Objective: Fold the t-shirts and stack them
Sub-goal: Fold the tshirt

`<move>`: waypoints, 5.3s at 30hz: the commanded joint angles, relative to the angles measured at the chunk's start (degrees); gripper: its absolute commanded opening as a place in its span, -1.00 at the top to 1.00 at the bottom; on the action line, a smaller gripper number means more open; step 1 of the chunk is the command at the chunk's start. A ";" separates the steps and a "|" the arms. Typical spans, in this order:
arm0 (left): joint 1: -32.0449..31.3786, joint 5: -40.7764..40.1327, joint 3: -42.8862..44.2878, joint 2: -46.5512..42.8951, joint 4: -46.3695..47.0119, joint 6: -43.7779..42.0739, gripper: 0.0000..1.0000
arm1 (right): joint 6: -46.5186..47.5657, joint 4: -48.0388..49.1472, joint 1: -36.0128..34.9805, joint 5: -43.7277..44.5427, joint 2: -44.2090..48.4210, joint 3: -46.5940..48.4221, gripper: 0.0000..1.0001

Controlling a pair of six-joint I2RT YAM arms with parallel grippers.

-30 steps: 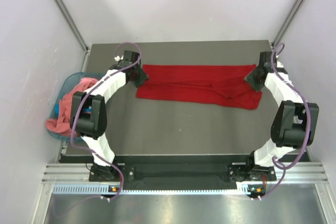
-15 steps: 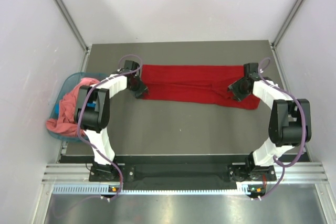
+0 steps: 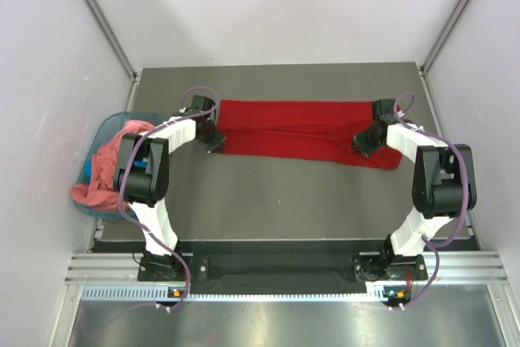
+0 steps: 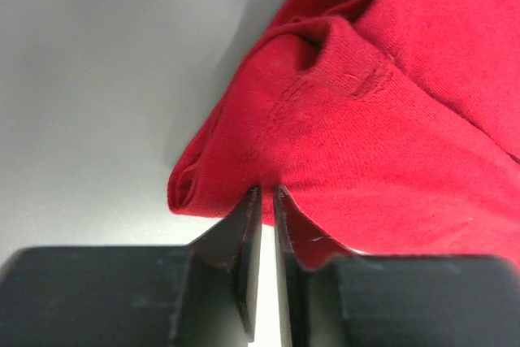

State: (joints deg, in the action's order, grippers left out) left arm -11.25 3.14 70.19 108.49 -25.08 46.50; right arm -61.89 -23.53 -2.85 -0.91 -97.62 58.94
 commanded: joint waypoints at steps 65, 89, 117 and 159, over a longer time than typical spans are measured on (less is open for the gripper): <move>-2.99 -8.15 -6.03 -3.19 -1.64 0.35 1.00 | 24.18 8.21 -4.79 1.09 -17.23 24.73 0.44; -4.93 -7.09 -6.82 -4.51 0.47 0.78 1.00 | 35.55 -0.76 -2.97 -5.96 -10.86 31.68 0.15; -4.84 -3.58 -6.12 -2.84 3.55 -0.62 1.00 | 20.94 -4.61 28.78 -6.55 7.01 -5.06 0.30; -4.84 -1.99 -5.16 -1.09 2.32 -0.62 1.00 | 47.04 3.92 28.87 -28.19 3.41 -2.07 0.53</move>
State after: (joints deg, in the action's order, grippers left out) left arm -15.66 0.45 64.88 105.06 -20.86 46.37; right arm -14.68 -23.09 25.30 -28.80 -92.90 54.54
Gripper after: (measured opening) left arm 0.012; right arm 0.269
